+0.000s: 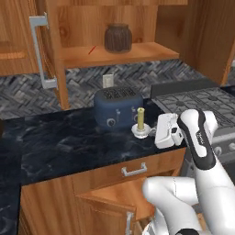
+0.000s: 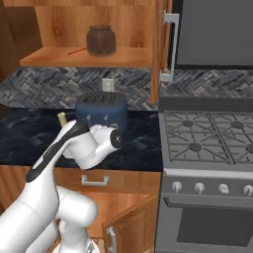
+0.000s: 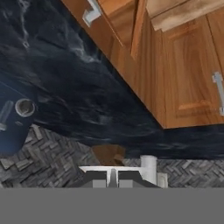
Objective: Pick the candle and jar from the dining table and place them in the open cabinet. Close the cabinet after placing the objects.
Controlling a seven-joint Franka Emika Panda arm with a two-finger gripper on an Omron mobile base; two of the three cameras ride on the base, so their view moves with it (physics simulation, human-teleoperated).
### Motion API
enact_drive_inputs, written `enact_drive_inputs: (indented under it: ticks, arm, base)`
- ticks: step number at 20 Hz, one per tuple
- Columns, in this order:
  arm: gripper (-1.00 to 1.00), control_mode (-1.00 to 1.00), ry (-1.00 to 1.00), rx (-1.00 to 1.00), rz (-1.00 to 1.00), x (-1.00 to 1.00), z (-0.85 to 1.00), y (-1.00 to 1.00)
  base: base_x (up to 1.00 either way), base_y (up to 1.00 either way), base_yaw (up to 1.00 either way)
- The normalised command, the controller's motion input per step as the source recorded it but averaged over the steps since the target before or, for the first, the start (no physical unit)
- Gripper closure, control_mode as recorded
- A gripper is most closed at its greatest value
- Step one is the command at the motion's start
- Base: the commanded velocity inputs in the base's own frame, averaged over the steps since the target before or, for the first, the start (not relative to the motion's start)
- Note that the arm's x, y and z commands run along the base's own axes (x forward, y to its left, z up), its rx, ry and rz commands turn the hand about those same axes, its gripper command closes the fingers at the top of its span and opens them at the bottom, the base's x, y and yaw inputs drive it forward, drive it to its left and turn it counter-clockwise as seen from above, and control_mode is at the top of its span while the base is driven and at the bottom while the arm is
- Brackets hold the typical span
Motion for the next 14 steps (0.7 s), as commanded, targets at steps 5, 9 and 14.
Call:
enact_drive_inputs:
  ticks: [5,9,14]
  arm:
    - [1.0,1.0,0.0,0.0,0.0,0.0,0.0,0.0]
    - [1.0,1.0,0.0,0.0,0.0,0.0,0.0,0.0]
    - [1.0,1.0,0.0,0.0,0.0,0.0,0.0,0.0]
  base:
    - [0.39,0.53,-0.12]
    - [0.52,-0.05,-0.01]
    - [0.41,-0.04,0.0]
